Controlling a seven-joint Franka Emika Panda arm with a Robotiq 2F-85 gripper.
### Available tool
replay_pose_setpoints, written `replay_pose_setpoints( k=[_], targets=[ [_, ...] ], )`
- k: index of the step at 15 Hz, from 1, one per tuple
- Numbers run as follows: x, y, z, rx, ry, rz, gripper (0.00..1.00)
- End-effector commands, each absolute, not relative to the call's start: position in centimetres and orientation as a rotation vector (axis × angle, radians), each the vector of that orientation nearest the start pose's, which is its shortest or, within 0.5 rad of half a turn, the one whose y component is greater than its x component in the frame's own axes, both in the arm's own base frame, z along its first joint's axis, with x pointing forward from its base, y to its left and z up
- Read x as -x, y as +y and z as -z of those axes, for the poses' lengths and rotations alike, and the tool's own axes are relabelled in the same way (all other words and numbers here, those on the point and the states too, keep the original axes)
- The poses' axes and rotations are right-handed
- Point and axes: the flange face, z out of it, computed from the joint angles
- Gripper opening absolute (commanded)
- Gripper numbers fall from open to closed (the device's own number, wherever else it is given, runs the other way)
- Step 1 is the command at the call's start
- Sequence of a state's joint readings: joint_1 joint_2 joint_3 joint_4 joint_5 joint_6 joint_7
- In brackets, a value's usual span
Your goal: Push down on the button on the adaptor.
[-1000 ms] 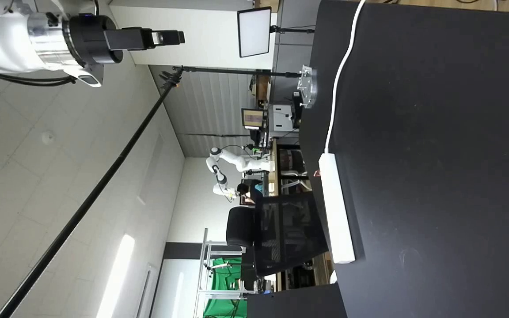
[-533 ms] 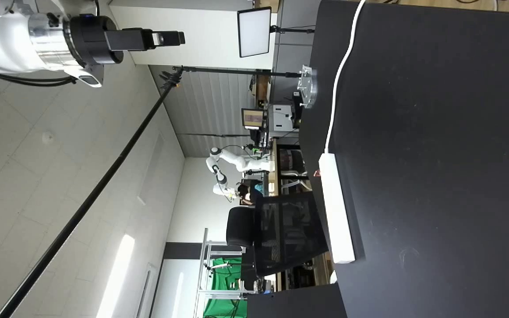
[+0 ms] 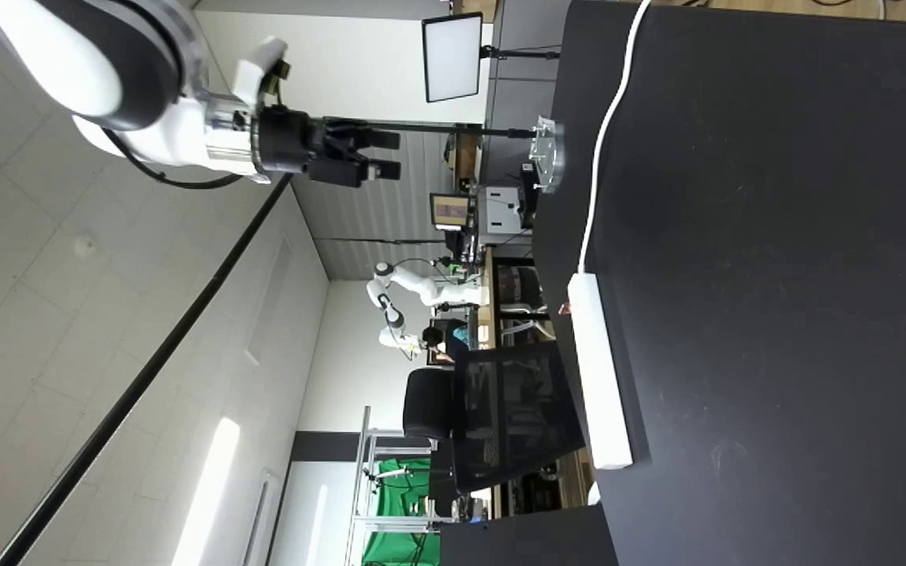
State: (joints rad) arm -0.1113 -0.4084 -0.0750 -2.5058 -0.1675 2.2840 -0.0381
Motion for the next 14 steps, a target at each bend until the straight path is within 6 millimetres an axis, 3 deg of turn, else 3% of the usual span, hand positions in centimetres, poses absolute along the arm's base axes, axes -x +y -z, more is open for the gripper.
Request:
replay_pose_setpoints(
  k=[1,4,5,9,10,12,14],
  targets=[
    [-48.1,-11.7,-39.5,3.264,0.280,0.292,0.68],
    [-52.3,-13.8,-35.1,3.257,0.410,0.203,0.46],
    [-53.5,-16.2,-34.2,3.260,0.459,0.168,0.38],
    [-57.8,-20.5,-31.4,3.253,0.477,-0.013,0.12],
    [-55.3,-18.8,-31.7,3.265,0.461,0.076,0.29],
    [-56.9,-20.3,-30.7,3.260,0.471,0.008,0.16],
    [-57.5,-20.5,-30.5,3.260,0.469,-0.002,0.12]
  ],
)
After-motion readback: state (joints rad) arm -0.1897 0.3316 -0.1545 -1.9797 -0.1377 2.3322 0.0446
